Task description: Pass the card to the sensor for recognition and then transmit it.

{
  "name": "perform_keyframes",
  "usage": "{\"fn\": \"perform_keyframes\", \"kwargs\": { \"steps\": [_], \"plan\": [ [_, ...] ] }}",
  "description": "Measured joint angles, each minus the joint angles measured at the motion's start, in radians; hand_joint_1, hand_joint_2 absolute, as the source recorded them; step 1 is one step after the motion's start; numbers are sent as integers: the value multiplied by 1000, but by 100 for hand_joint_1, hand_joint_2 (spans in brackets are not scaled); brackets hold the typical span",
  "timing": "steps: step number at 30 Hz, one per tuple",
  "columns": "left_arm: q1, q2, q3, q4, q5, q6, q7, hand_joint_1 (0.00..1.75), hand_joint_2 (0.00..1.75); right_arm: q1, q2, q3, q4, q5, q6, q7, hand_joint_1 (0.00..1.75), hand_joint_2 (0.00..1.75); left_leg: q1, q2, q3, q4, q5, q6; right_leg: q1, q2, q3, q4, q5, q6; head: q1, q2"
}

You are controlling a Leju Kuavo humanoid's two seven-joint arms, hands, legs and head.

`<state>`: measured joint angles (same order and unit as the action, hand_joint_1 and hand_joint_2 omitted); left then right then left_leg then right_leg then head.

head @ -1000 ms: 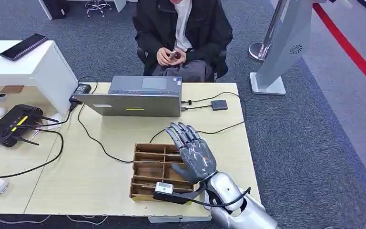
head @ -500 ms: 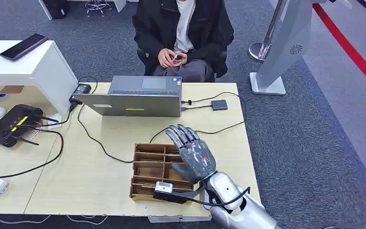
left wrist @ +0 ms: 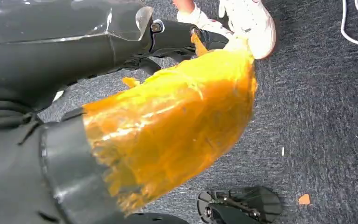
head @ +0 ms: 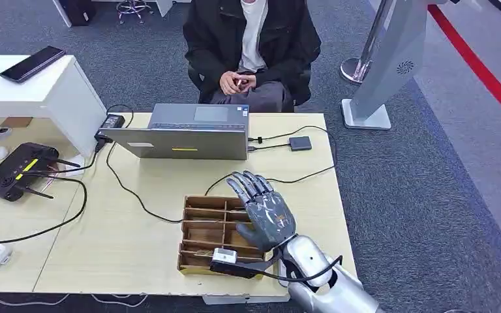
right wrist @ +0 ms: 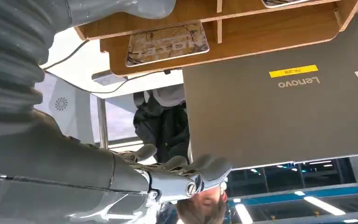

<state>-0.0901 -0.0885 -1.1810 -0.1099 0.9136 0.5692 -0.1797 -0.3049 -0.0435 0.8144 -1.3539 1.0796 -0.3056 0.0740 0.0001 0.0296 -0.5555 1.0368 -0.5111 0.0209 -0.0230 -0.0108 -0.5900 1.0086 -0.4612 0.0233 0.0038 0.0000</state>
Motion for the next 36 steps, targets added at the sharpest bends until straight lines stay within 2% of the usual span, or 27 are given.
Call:
{"fn": "perform_keyframes", "kwargs": {
  "steps": [13, 31, 36],
  "plan": [
    [0, 0, -1, 0, 5, -1, 0, 0, 0, 0, 0, 0, 11, -4, 14, 3, 59, 175, 0, 0, 0, 0, 0, 0, 0, 0, 0, 0, 0, 0, 0, 0],
    [0, 0, -16, 0, 14, -1, 0, 0, 0, 0, 0, 0, 21, -8, 25, 6, 63, 175, 0, 0, 0, 0, 0, 0, 0, 0, 0, 0, 0, 0, 0, 0],
    [0, 0, -16, 0, 17, -1, 0, 0, 0, 0, 0, 0, 24, -9, 32, 8, 72, 175, 0, 0, 0, 0, 0, 0, 0, 0, 0, 0, 0, 0, 0, 0]
  ]
}}
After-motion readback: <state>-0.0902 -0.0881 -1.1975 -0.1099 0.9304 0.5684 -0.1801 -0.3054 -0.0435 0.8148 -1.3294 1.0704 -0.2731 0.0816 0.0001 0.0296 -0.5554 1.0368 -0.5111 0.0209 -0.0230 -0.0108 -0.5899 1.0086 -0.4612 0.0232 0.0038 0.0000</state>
